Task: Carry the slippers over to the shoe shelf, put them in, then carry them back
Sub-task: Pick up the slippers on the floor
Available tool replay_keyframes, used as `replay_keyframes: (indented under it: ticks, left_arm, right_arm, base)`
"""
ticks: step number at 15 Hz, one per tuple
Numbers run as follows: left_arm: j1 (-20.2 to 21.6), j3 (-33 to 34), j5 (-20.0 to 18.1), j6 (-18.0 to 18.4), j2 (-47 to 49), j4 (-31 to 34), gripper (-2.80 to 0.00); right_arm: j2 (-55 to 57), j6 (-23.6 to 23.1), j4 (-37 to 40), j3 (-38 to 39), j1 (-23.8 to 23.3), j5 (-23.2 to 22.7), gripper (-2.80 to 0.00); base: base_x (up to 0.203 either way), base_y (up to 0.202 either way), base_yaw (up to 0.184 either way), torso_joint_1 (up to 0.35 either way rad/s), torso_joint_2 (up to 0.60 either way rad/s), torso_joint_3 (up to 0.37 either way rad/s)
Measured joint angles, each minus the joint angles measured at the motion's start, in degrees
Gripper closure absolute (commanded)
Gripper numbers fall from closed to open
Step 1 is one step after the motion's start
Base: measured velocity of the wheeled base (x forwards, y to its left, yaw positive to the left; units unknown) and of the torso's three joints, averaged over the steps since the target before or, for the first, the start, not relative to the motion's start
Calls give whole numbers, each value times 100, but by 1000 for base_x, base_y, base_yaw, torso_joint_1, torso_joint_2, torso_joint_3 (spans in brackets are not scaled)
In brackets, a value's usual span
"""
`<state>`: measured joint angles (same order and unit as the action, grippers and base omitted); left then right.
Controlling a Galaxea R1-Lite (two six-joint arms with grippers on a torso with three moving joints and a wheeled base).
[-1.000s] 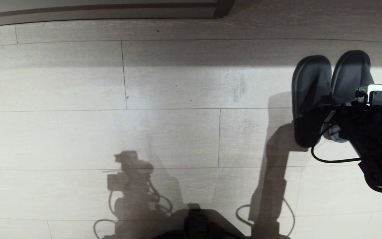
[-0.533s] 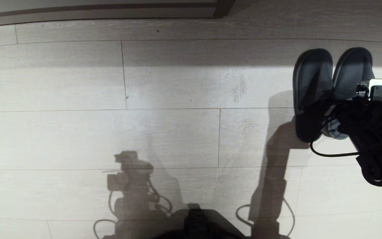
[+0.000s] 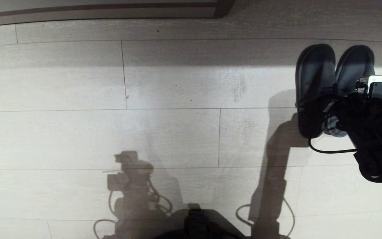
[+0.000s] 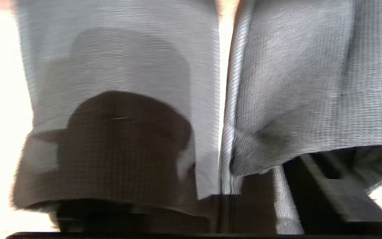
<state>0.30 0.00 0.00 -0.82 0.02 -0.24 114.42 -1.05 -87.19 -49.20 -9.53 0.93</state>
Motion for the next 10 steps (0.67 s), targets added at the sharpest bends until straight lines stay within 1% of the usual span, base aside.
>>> replay_keyframes:
  ticks: [6,10]
  left_arm:
    - [2,0,0,-9,0,0,0]
    - [2,0,0,-12,0,0,0]
  right_arm:
    - [77,1,-16,39,-5,-93,0]
    - [-82,-2,22,491,-2,-436,0]
  base:
    - [0,0,0,0,0,0]
    - [0,0,0,0,0,0]
